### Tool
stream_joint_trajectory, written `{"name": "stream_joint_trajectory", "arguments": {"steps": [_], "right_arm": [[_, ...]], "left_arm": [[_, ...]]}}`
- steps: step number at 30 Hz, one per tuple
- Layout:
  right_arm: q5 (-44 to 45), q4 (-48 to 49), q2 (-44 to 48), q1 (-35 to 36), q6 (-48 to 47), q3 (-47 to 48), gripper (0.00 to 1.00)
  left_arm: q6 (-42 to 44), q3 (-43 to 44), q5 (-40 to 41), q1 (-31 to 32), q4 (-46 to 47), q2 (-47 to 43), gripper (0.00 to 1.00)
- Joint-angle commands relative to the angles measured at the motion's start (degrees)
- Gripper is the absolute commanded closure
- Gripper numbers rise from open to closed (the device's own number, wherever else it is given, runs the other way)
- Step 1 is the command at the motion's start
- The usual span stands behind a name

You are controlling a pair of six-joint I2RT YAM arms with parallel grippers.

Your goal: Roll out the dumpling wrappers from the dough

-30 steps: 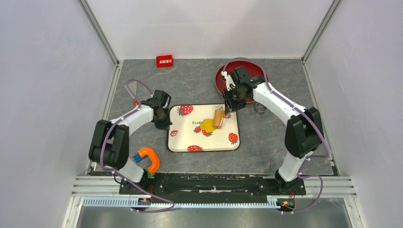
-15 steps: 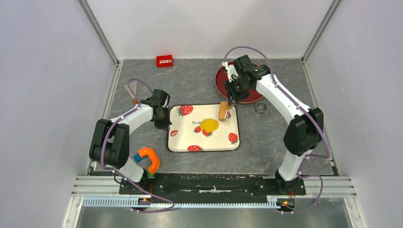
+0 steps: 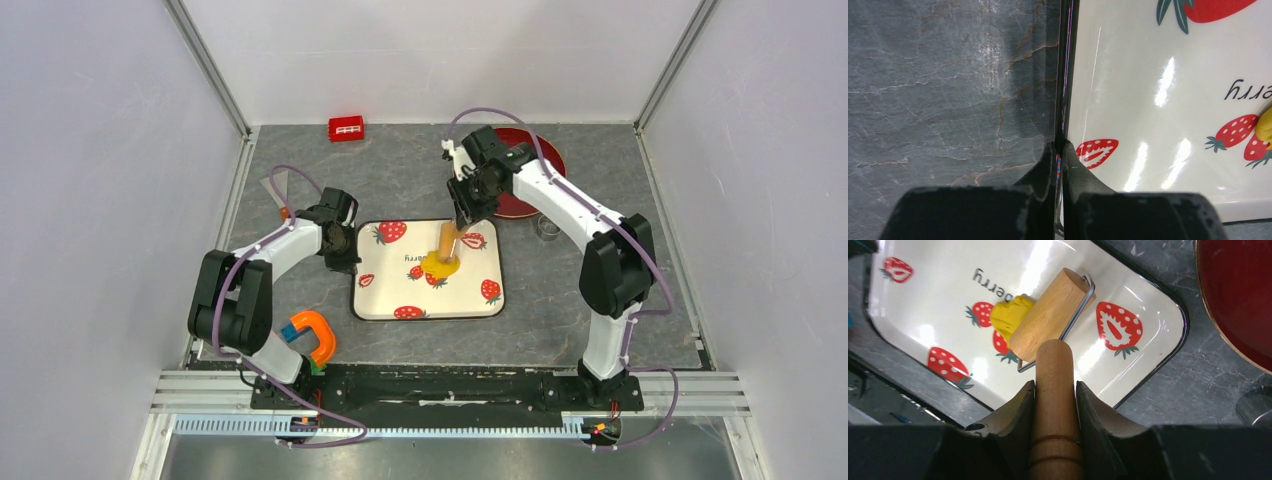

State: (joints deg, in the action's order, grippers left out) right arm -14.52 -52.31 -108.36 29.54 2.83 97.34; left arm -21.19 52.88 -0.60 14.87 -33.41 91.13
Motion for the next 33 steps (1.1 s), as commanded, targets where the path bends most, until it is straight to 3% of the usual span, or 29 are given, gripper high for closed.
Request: {"name": "stream_joint_trajectory", "arguments": {"steps": [1, 9, 22, 33], "right_arm": [[7.80, 1.05, -0.48, 1.48, -1.39, -1.49, 1.00], [10.87, 0.73, -4.03, 1.25, -0.99, -4.25, 1.00], [2.34, 6.30, -7.63, 1.19, 0.50, -12.12, 1.00], [8.30, 7.84, -9.61, 3.15, -0.74, -18.52, 1.00]], "left_arm": [[2.84, -2.52, 1.93, 0.24, -3.31, 3.47, 0.98], [2.57, -2.78, 2.01, 0.41, -3.33, 3.24, 0.98], [1.42, -4.09, 2.32, 1.47, -3.16, 1.78, 0.98], [0.73, -4.78, 3.06, 3.00, -3.21, 0.81, 0.98]]}}
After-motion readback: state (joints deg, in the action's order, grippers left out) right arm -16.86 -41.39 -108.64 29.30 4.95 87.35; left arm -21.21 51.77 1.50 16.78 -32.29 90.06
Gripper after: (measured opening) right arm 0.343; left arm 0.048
